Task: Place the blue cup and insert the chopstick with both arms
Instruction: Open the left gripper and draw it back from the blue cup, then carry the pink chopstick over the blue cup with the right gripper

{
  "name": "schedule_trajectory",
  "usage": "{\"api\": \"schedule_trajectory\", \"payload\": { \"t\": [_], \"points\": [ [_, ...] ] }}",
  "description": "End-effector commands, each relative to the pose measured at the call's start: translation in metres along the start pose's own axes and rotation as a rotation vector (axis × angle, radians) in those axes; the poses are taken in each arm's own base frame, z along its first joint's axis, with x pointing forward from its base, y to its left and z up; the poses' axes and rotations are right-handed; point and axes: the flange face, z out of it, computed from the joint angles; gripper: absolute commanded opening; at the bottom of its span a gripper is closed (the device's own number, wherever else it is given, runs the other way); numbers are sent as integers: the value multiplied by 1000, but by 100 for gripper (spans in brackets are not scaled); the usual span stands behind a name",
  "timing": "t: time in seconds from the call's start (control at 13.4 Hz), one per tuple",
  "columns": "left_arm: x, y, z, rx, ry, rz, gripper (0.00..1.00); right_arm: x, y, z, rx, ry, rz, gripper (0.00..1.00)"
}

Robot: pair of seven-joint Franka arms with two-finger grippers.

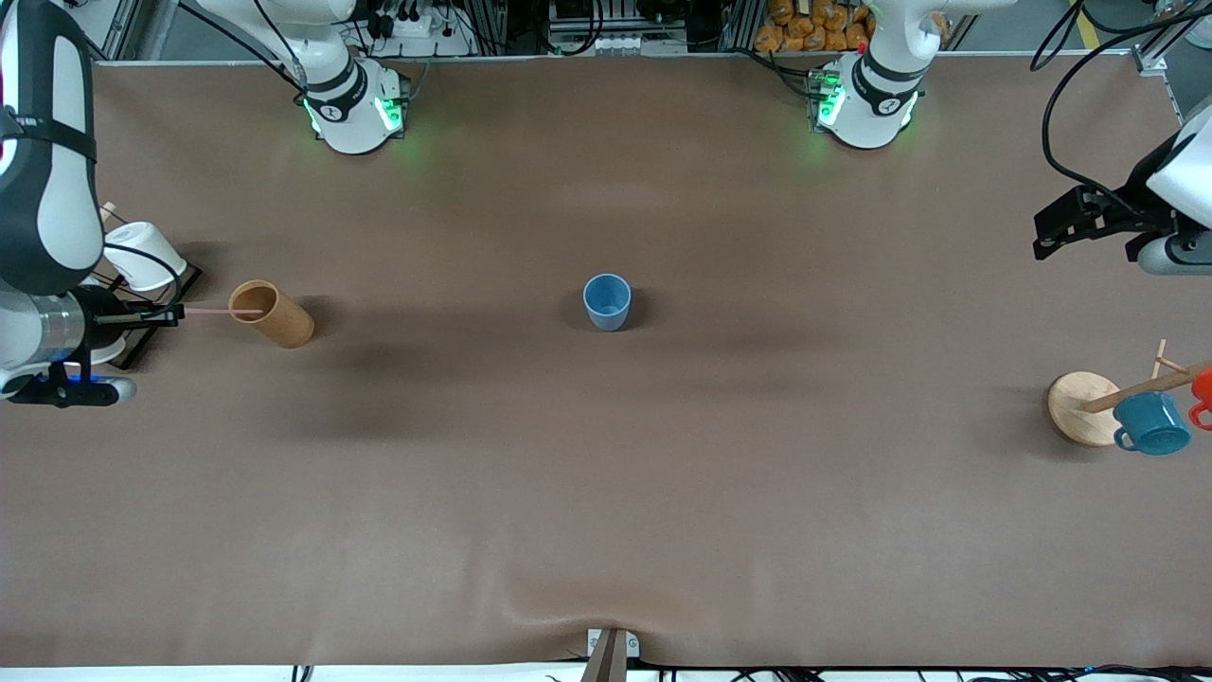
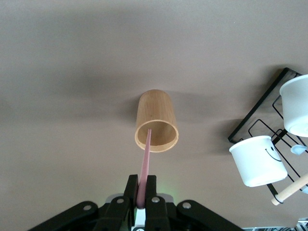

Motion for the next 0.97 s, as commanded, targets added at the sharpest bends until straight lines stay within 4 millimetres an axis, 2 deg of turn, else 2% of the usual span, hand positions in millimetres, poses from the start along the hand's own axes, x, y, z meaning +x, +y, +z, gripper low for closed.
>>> {"api": "schedule_trajectory", "payload": {
  "t": [0.0, 0.07, 0.3, 0.45, 0.75, 0.9],
  "points": [
    [-11, -4, -6, -13, 14, -8, 100, -15, -8, -22, -9, -10, -7, 0],
    [-13, -4, -10, -13, 20, -8, 100, -19, -15, -32, -15, -2, -13, 0],
    [-15, 3, -12, -14, 23, -15, 100, -22, -46, -35, -31, 0, -22, 0],
    [-15, 9, -9, -14, 19, -14, 100, -24, -58, -35, -13, -6, 30, 0],
    [-17, 11, -11, -15, 34, -11, 100, -28, -96, -38, 191, -41, 154, 0],
    [-17, 9, -10, -15, 36, -14, 100, -32, -126, -40, 228, -62, 190, 0]
  ]
}}
